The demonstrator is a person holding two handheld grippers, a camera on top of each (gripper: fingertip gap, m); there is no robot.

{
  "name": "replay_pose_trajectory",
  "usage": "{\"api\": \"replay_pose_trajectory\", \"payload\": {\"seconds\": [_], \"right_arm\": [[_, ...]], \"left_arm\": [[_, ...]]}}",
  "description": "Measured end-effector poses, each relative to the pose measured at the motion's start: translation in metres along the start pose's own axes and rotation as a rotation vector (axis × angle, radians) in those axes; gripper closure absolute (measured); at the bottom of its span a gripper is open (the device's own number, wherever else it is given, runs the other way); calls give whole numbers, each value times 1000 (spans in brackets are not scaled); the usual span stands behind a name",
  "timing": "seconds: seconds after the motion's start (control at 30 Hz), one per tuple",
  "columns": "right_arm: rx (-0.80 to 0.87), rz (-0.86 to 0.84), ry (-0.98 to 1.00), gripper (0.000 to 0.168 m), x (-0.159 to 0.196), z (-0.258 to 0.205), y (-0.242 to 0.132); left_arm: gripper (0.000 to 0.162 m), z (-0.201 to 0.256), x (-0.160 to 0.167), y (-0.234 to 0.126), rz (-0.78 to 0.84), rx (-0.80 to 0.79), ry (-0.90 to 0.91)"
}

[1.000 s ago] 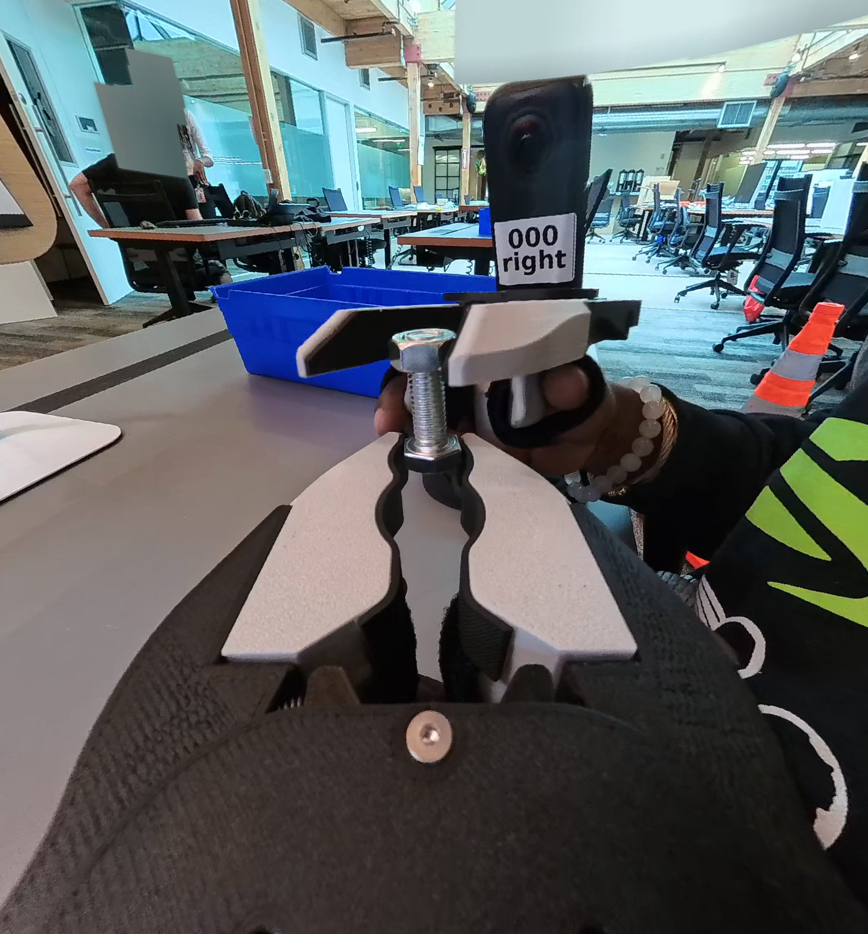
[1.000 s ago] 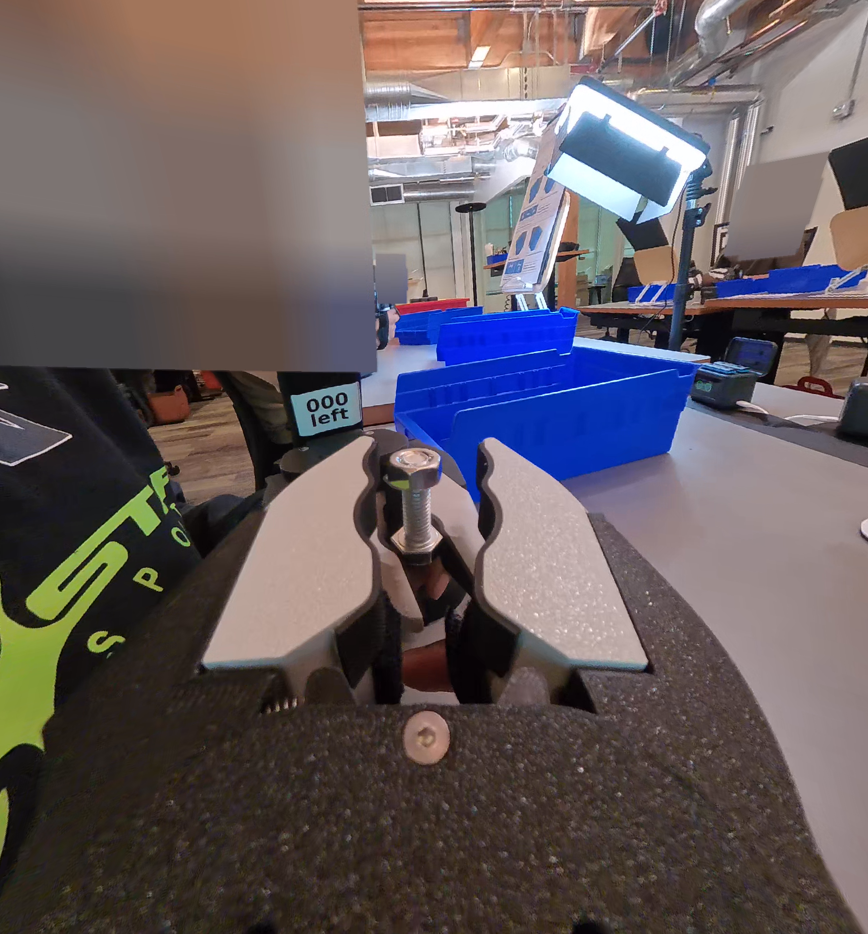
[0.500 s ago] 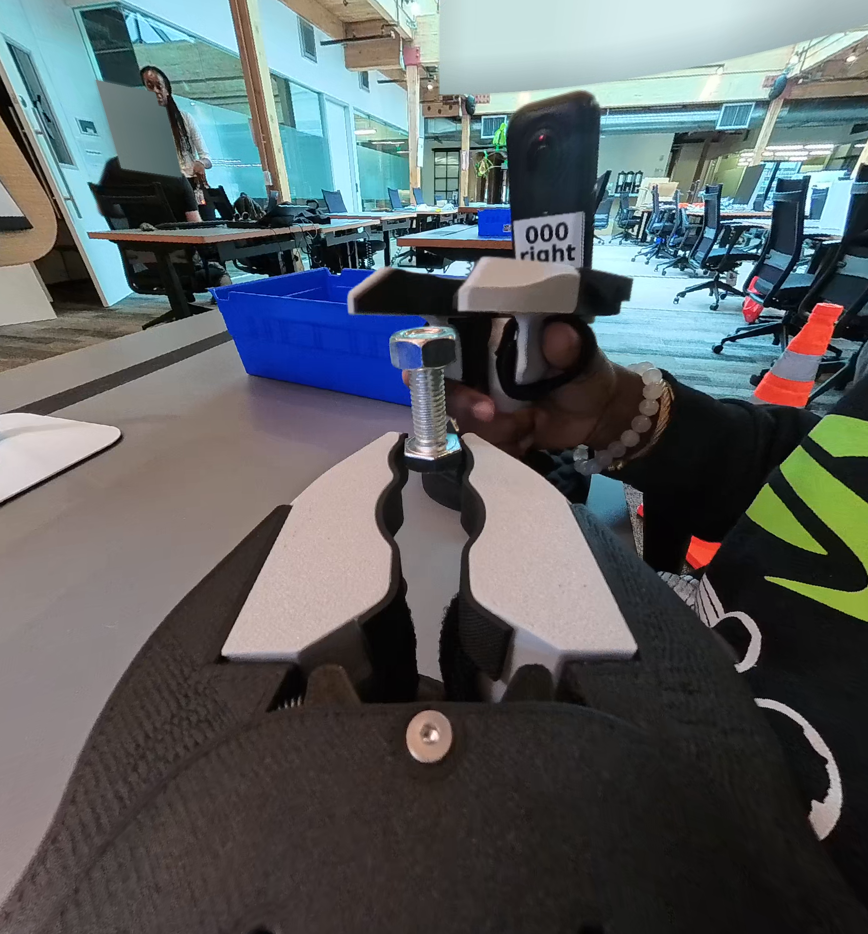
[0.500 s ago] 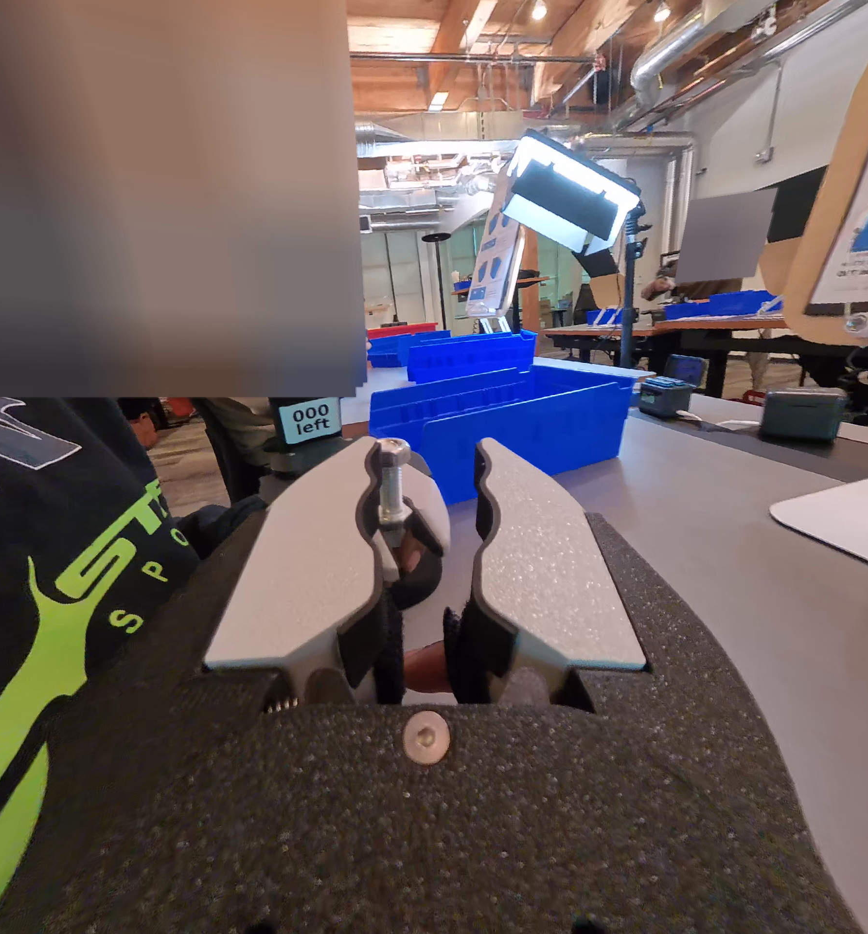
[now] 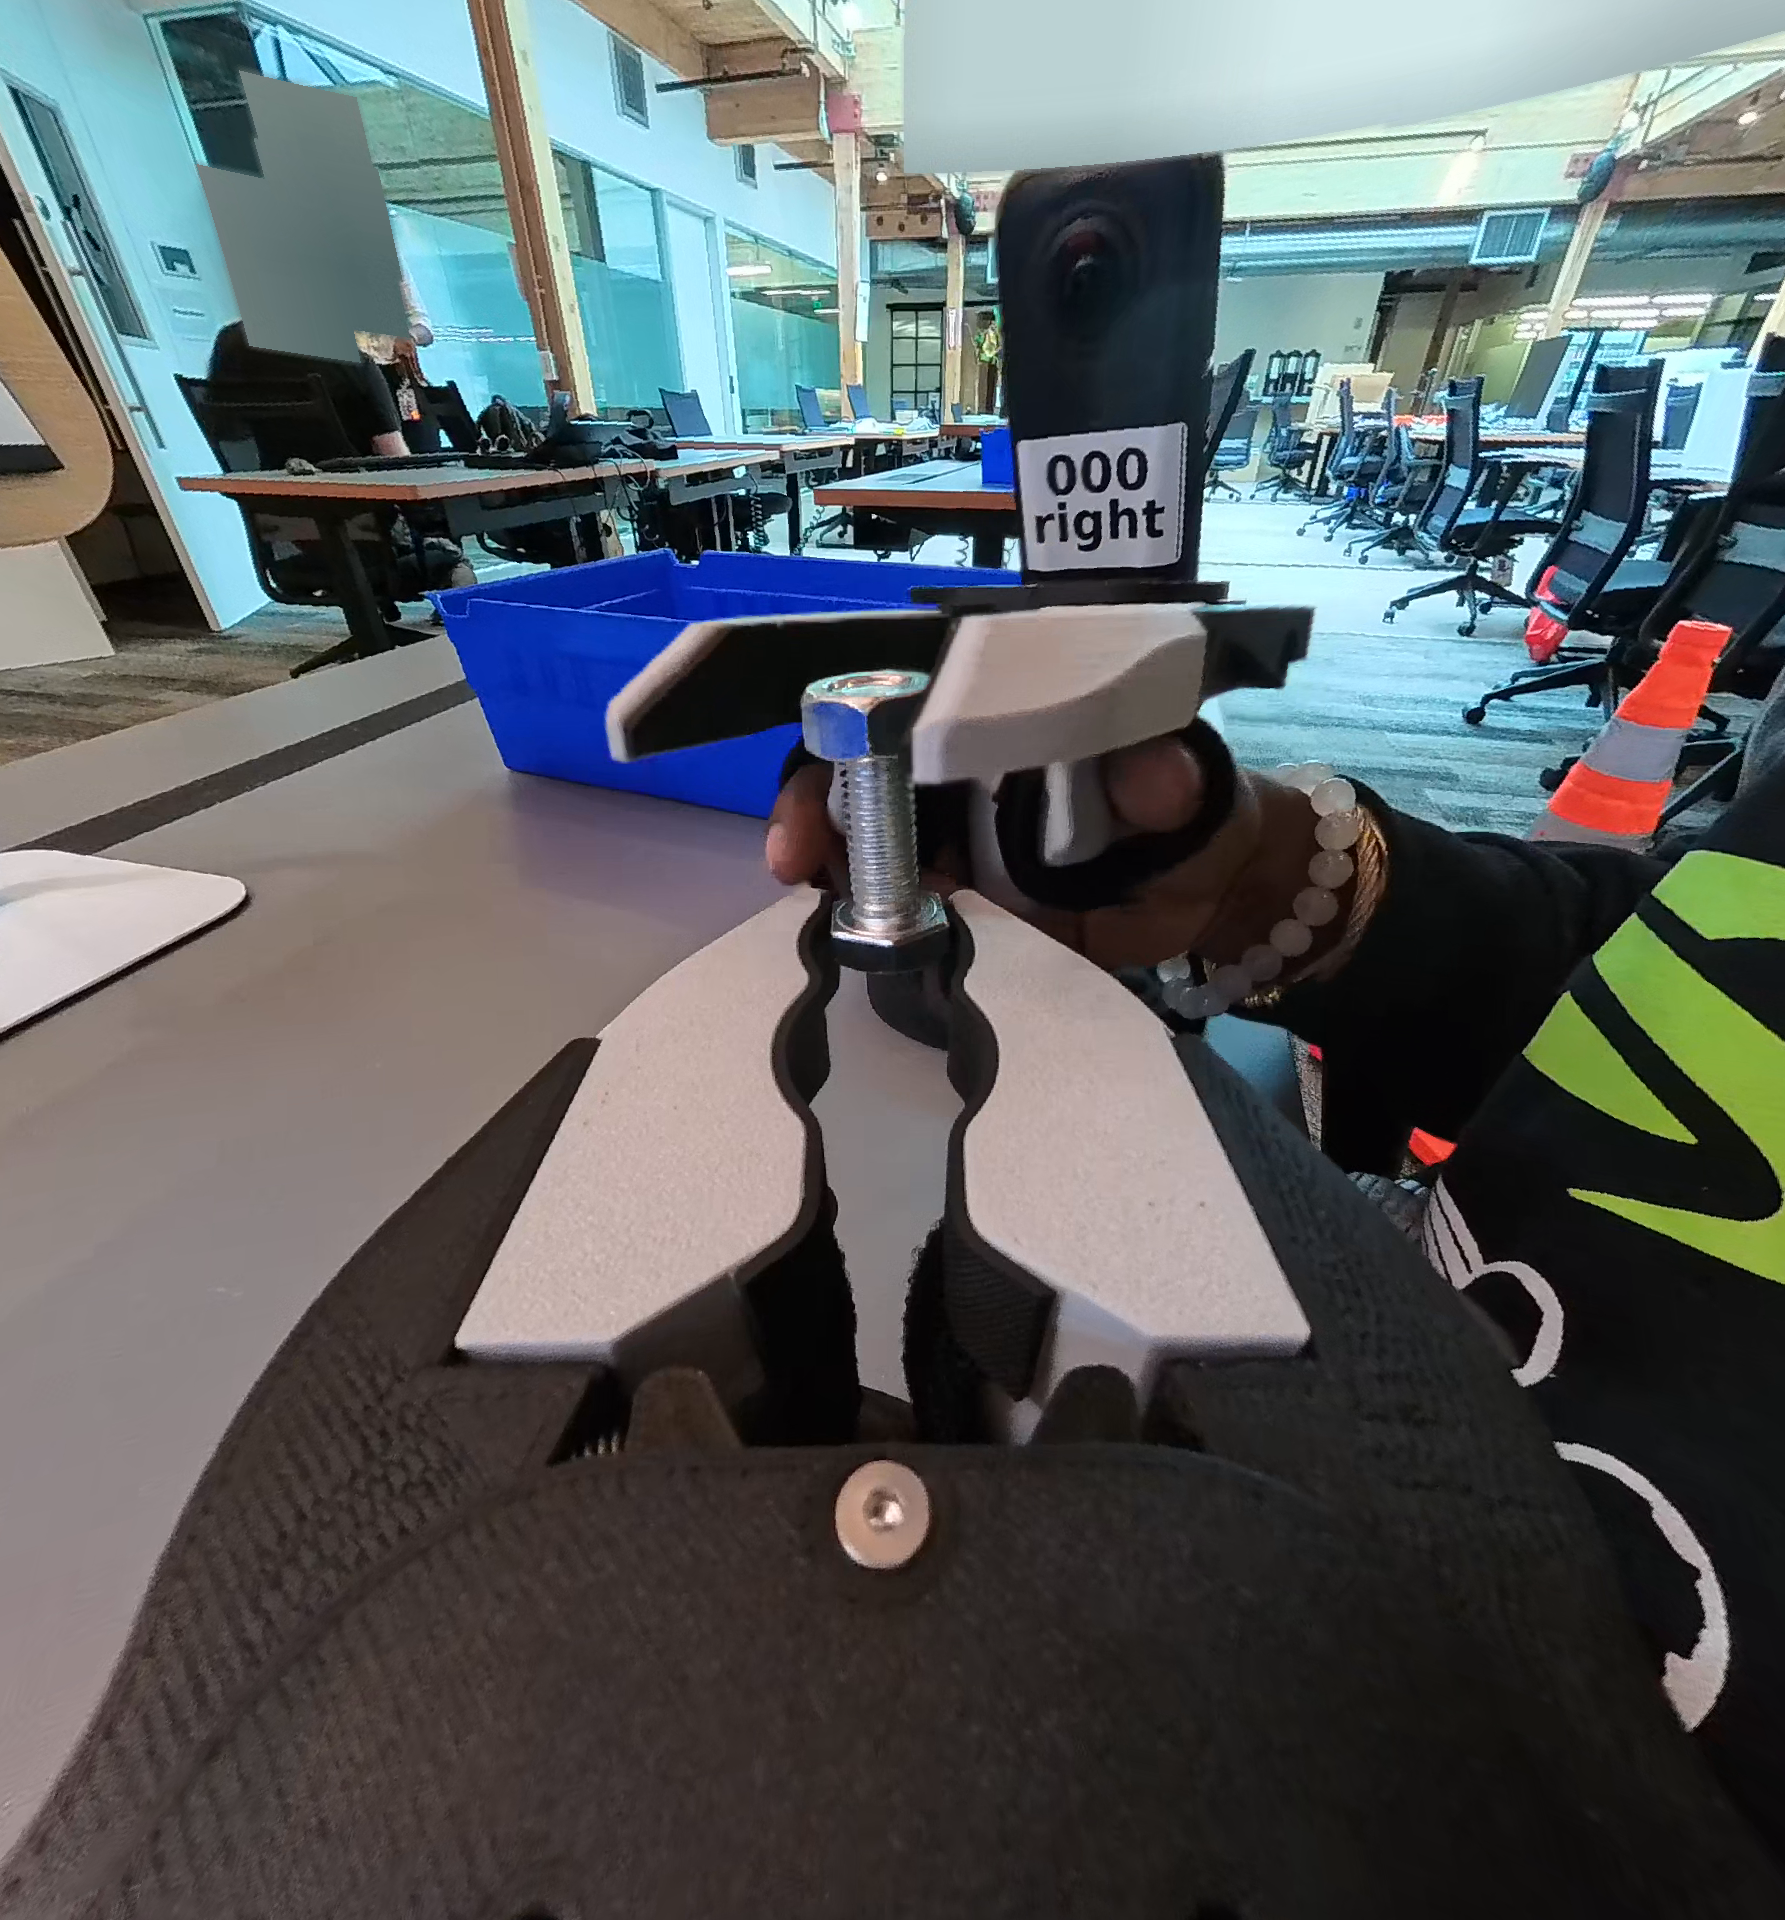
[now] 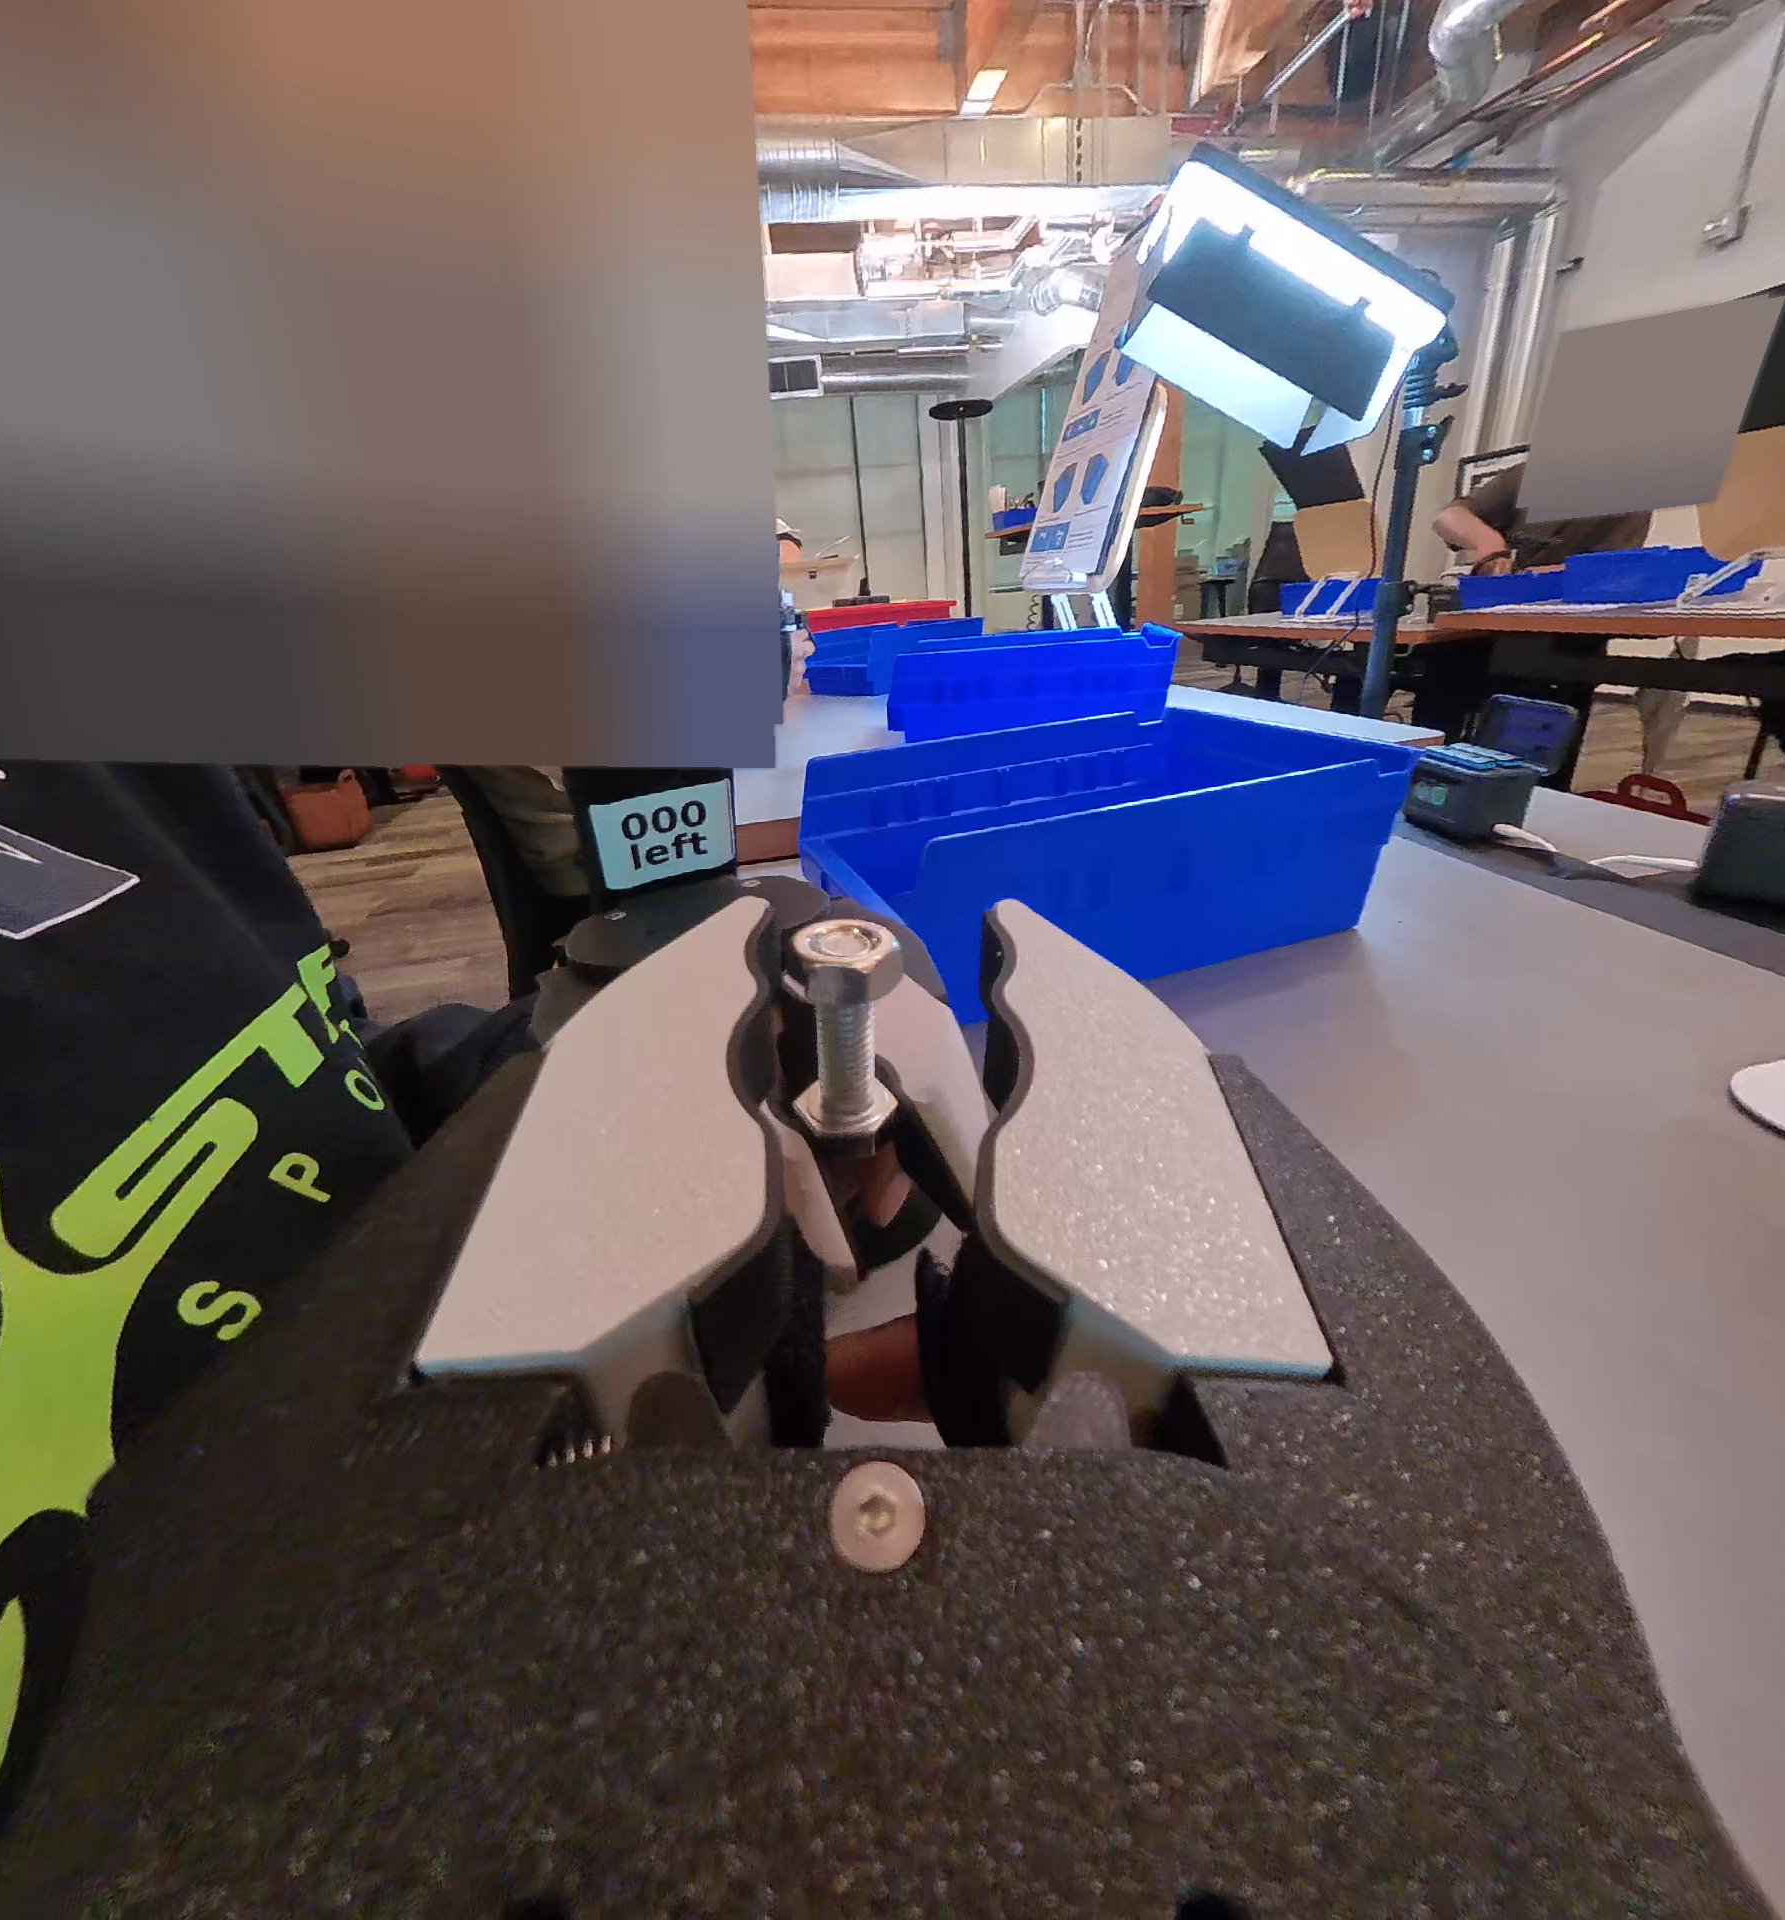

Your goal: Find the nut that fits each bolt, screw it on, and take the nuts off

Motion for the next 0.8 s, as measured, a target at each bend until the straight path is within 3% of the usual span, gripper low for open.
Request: {"api": "replay_pose_trajectory", "payload": {"seconds": [0.37,0.8], "right_arm": [[100,56,-10,133,-8,8,-39],[-1,-10,-18,131,0,-1,1]], "left_arm": [[144,0,0,-1,6,-2,-3],[144,0,0,0,3,-3,0]]}}
Point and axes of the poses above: each gripper's, where its closed fingertips meet, y out along the fingers, x out of its underside, z = x × y across the jaws, the point moved 8 cm from there along -y, back along the fingers, and after that the axes turned 10 degrees about y, right-handed, at the moved point
